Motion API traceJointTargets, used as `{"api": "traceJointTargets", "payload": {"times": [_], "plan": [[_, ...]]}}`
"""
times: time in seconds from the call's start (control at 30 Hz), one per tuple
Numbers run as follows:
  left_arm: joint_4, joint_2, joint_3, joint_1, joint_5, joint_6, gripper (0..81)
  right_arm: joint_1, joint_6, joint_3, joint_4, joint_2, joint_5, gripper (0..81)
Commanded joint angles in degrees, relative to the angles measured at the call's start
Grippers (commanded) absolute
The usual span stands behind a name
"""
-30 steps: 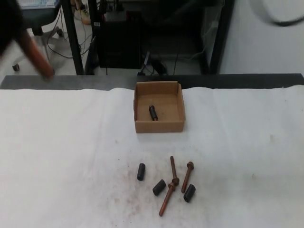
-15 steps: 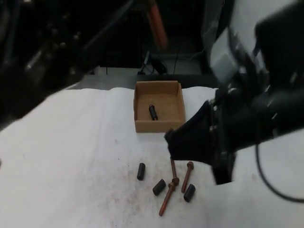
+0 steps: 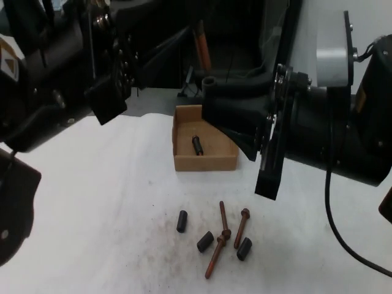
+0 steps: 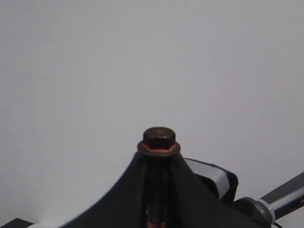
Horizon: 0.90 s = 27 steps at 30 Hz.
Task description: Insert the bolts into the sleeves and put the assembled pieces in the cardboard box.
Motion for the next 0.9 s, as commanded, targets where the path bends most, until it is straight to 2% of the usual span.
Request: {"api": "traceJointTargets", "payload": {"times": [0.0, 0.17, 0.37, 0.57, 0.87], "plan": [[-1.06, 0.31, -0.86, 0.21, 0.97, 1.94, 0.2, 0.3, 0.37, 0.08, -0.34, -0.57, -0.22, 0.8], [-1.06, 1.66, -0.86, 0.21, 4.96, 2.11, 0.2, 1.54, -1.11, 0.08, -0.02, -0.57, -0.22, 0.8], [-0.37, 2.03, -0.86, 0.21, 5.11, 4.5, 0.2, 1.95, -1.11, 0.08, 1.19, -0.57, -0.22, 0.8], [9.4, 2.03, -0.86, 0.21, 5.11, 10.47, 0.2, 1.95, -1.11, 0.08, 1.19, -0.57, -0.22, 0.8], [8.73, 1.87, -0.86, 0.21, 4.92, 11.54, 0.2, 1.95, -1.11, 0.08, 2.21, -0.57, -0.22, 0.8]]}}
